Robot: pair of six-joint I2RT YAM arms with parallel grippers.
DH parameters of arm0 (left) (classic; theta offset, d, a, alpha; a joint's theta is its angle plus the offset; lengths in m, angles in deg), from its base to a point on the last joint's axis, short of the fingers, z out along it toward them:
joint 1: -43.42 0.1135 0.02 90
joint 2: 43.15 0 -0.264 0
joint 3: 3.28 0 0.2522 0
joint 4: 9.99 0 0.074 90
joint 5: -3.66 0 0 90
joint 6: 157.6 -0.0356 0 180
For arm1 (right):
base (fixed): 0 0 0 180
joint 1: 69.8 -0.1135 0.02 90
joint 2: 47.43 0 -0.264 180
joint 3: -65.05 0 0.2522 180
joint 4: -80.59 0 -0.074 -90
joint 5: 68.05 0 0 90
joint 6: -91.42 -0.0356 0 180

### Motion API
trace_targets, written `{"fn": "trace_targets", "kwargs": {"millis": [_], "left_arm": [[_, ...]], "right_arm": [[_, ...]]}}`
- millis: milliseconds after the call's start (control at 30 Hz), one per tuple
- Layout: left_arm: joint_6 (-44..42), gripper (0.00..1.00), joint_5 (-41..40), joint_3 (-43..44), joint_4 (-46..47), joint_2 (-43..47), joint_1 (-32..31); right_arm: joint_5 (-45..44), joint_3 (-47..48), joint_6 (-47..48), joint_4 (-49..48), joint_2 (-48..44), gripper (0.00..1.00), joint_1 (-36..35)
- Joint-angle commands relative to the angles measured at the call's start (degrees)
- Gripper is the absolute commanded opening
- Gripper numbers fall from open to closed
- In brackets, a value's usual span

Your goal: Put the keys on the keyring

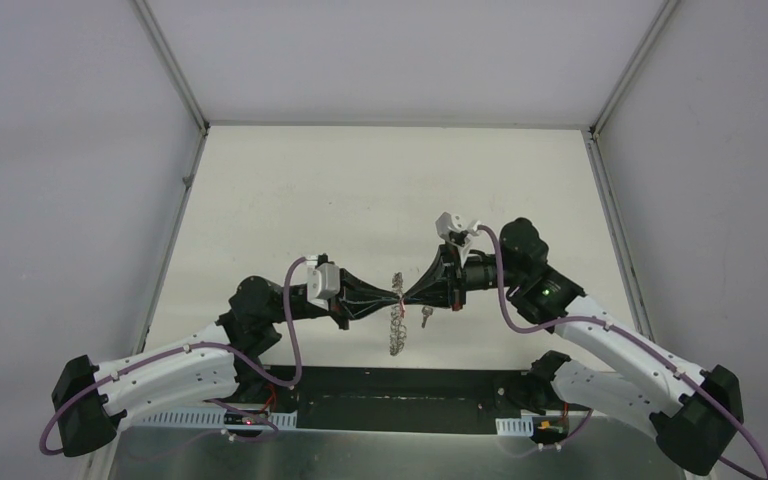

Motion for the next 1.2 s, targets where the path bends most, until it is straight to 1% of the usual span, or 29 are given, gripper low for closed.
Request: {"fn": "trace_targets", "kwargs": {"millis": [0, 267, 500, 533, 567, 600, 633, 733, 800, 867, 900, 933, 1033, 1133, 1167], "left_arm": [[0.0, 0.00, 1.2, 1.3, 3.6, -0.3, -0.4], [0.2, 0.00, 1.5, 1.5, 3.6, -0.9, -0.4], [0.4, 0.00, 1.4, 0.9, 3.0, -0.6, -0.4], [0.4, 0.00, 1.3, 0.8, 2.8, -0.3, -0.5], [0.3, 0.00, 1.2, 0.7, 2.5, 0.0, -0.4], [0.2, 0.00, 1.0, 0.6, 2.1, 0.5, -0.4], [-0.1, 0.00, 0.9, 0.5, 1.4, 1.0, -0.4], [-1.2, 0.00, 0.2, 0.6, -1.8, 3.1, -0.4], [-2.3, 0.00, -0.4, 1.1, -5.3, 5.1, -0.4], [-3.2, 0.00, -1.2, 1.3, -9.9, 7.7, -0.4], [-3.7, 0.00, -1.9, 1.3, -11.9, 8.9, -0.4], [-4.3, 0.00, -2.5, 1.3, -13.6, 10.2, -0.4], [-5.8, 0.00, -4.7, 1.4, -18.9, 13.5, -0.4], [-7.0, 0.00, -6.5, 1.4, -23.9, 16.0, -0.4], [-7.3, 0.00, -7.3, 1.4, -25.5, 16.5, -0.4]], "right_arm": [[1.1, 0.9, -0.7, -3.6, 1.8, 0.00, -0.8], [1.3, 2.4, -0.5, -3.9, 5.3, 0.00, -2.3], [-1.3, 3.2, -0.1, -3.8, 5.1, 0.00, -2.6], [-2.0, 3.1, 0.2, -3.4, 4.7, 0.06, -2.6], [-2.9, 3.0, 0.9, -2.4, 4.2, 0.15, -2.6], [-4.0, 2.8, 1.5, -1.5, 3.4, 0.29, -2.6], [-5.2, 2.5, 2.1, -0.4, 2.6, 0.40, -2.6], [-9.3, 1.2, 4.2, 3.8, -1.2, 0.68, -2.5], [-12.0, -0.4, 5.9, 6.2, -4.7, 0.83, -2.4], [-15.2, -2.2, 6.6, 7.9, -8.9, 0.93, -2.2], [-16.7, -3.0, 6.8, 8.5, -10.9, 0.96, -2.1], [-17.1, -3.9, 6.8, 9.0, -12.8, 0.97, -2.1], [-17.1, -6.0, 6.8, 9.5, -17.4, 0.97, -1.9], [-17.1, -7.3, 6.8, 9.9, -18.6, 0.97, -1.9], [-29.6, -7.5, 3.0, 10.2, -18.5, 1.00, -1.9]]}}
